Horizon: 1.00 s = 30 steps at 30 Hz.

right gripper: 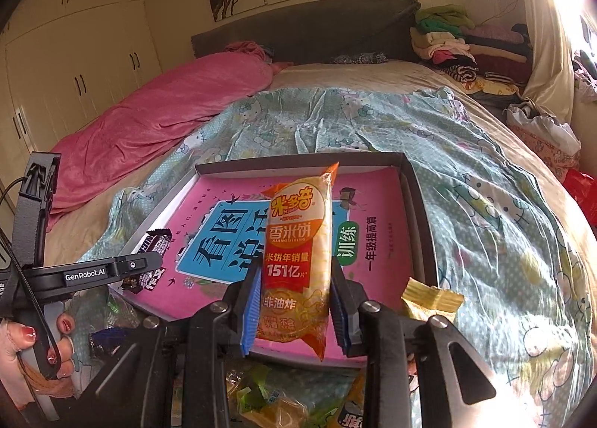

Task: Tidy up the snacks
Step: 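Carry the Snickers with the left tool into the pink tray while the right carries the bag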

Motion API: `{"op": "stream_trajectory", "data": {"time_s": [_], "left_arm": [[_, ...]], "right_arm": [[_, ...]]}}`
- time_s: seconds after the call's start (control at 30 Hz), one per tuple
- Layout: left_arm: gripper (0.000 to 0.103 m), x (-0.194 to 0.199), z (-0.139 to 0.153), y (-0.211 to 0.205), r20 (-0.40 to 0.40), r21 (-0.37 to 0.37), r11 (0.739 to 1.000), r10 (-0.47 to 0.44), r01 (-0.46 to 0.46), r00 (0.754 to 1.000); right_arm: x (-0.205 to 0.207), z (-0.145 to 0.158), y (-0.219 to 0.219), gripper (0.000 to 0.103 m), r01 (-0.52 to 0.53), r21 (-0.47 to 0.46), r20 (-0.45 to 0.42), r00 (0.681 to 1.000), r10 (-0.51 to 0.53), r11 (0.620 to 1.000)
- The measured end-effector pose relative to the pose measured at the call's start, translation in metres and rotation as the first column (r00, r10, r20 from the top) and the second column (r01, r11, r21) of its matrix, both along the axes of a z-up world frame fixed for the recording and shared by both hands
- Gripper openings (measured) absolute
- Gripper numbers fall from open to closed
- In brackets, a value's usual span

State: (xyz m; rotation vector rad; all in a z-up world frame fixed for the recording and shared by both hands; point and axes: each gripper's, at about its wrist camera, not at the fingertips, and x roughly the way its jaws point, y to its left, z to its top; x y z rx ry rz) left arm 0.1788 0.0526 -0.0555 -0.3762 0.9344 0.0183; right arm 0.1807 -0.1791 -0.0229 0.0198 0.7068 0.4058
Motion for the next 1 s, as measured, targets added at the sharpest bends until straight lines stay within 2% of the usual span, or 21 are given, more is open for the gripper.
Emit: {"op": "stream_trajectory", "data": {"time_s": [0.73, 1.0], "left_arm": [[0.03, -0.001, -0.001, -0.009, -0.019, 0.028, 0.999, -0.022, 0.022, 1.0], [0.03, -0.002, -0.001, -0.014, -0.027, 0.04, 0.998, -0.047, 0.048, 0.999]], "right_arm": [[0.003, -0.019, 0.009, 0.033, 0.009, -0.175, -0.026, 1.0, -0.013, 0.985], [0.002, -0.018, 0.008, 0.033, 0.005, -0.164, -0.028, 1.0, -0.01, 0.987]]}}
